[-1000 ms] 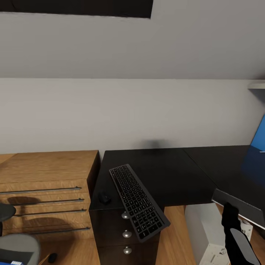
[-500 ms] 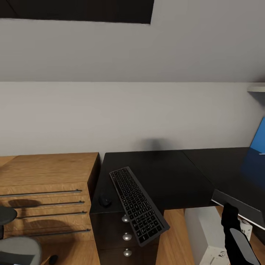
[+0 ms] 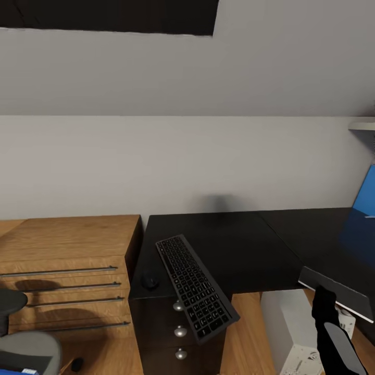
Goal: In the bedroom, organize the workspace by keeping the computer under the desk, ensuring the monitor is on the desk, placing the keyboard on the desk next to the monitor, placing the mouse on the desk next to the keyboard, moving the folder from the swivel chair onto the desk next to the mouse, stacking the notebook on top of the folder with the pen on top of the notebook, and positioning the swivel chair next to the desk.
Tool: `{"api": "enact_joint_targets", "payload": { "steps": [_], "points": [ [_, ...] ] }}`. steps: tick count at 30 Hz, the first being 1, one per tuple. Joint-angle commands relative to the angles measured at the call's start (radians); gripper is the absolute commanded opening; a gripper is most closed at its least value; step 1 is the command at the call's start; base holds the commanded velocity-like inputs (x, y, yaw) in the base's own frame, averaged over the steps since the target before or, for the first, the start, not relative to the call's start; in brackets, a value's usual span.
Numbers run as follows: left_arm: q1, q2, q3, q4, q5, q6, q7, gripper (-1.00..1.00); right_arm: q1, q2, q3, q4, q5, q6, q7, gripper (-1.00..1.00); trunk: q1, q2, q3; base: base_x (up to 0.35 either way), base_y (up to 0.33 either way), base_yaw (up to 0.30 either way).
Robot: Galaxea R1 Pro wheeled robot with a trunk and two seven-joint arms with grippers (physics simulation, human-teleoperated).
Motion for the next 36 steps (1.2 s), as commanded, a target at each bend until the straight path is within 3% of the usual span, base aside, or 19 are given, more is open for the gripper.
{"api": "enact_joint_targets", "payload": {
  "steps": [1,7,11,14,17,21,25,28,36],
  "points": [
    [-0.001,0.001,-0.005,-0.001,0.01,-0.008,0.005,1.0,0.0,0.0,0.002,-0.007,-0.012,-0.003,0.005,-1.0,0.0,-0.001,-0.001,-0.248,0.076,0.0],
    [-0.001,0.001,-0.005,-0.001,0.01,-0.008,0.005,1.0,0.001,0.001,0.025,-0.029,-0.009,0.0,0.005,-1.0,0.0,-0.001,-0.001,-0.298,0.123,0.0],
    [-0.001,0.001,-0.005,-0.001,0.011,-0.008,0.005,1.0,0.002,-0.003,0.074,-0.031,-0.006,0.011,0.005,-1.0,0.0,-0.001,-0.001,-0.193,0.096,0.0],
    [-0.001,-0.002,-0.005,0.0,0.012,-0.007,0.005,1.0,0.002,-0.006,0.113,-0.031,-0.002,0.064,0.005,-1.0,0.0,-0.001,-0.001,-0.053,0.026,0.0],
    [-0.001,-0.012,-0.005,0.014,0.01,-0.007,0.005,1.0,0.001,-0.004,0.126,-0.032,0.0,0.131,0.007,-1.0,0.0,-0.001,-0.001,-0.014,0.007,0.0],
    [-0.001,-0.016,-0.005,0.026,0.007,-0.007,0.005,1.0,0.002,-0.003,0.143,-0.031,0.004,0.159,0.007,-1.0,0.0,-0.001,-0.001,-0.004,0.002,0.0],
    [-0.001,-0.018,-0.005,0.032,0.006,-0.007,0.005,1.0,0.002,-0.002,0.235,-0.03,0.036,0.17,0.01,-1.0,0.0,-0.001,-0.001,-0.001,0.0,0.0],
    [-0.001,-0.019,-0.005,0.033,0.005,-0.008,0.005,1.0,0.002,0.0,0.269,-0.027,0.045,0.172,0.046,-1.0,0.0,-0.001,-0.001,0.0,0.0,0.0],
    [-0.001,-0.019,-0.005,0.033,0.004,-0.008,0.005,1.0,0.002,0.002,0.282,-0.02,0.047,0.173,0.109,-1.0,0.0,-0.001,-0.001,0.0,0.0,0.0]
  ]
}}
